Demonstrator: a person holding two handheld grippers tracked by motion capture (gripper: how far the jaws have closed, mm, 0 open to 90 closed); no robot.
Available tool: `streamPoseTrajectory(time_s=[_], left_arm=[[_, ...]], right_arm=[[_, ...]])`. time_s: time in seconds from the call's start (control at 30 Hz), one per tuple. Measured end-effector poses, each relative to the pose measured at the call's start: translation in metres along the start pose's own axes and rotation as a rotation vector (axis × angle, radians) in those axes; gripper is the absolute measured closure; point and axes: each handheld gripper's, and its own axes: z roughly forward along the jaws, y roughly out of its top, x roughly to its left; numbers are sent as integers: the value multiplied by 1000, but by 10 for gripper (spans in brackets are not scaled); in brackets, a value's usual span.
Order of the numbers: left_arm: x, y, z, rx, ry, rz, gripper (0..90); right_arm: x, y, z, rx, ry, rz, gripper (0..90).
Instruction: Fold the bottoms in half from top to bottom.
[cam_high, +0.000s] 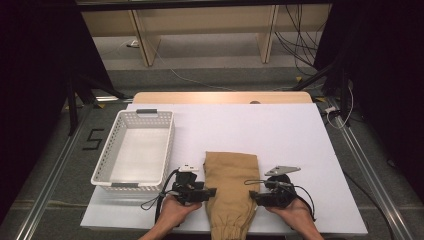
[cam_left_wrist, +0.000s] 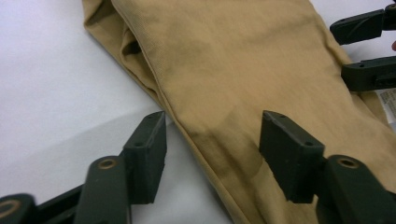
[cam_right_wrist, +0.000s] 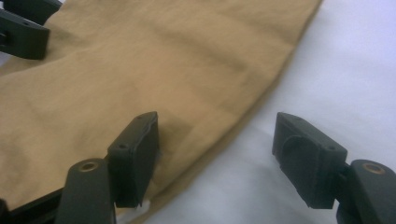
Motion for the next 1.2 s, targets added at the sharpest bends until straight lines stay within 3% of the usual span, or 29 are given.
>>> streamPoseTrajectory(time_s=[0.37,0.47,0.67,0.8,0.97,1.2], left_arm=[[-1,-3,0,39,-46,-6,649],[0,-3,-1,35,-54,-6,715],[-1,-2,-4,26,-63,4,842],[-2,0,-8,12,-81,2,862],[-1,8,-17,-17,-120,-26,867],[-1,24,-22,-69,-125,-28,869]], right_arm=[[6,-1,3,32,80,72,439],[10,-3,1,45,94,78,496],[16,-5,0,49,93,55,705],[13,-4,-5,19,110,69,813],[12,1,-14,-21,133,63,831],[4,13,-23,-84,135,69,832]])
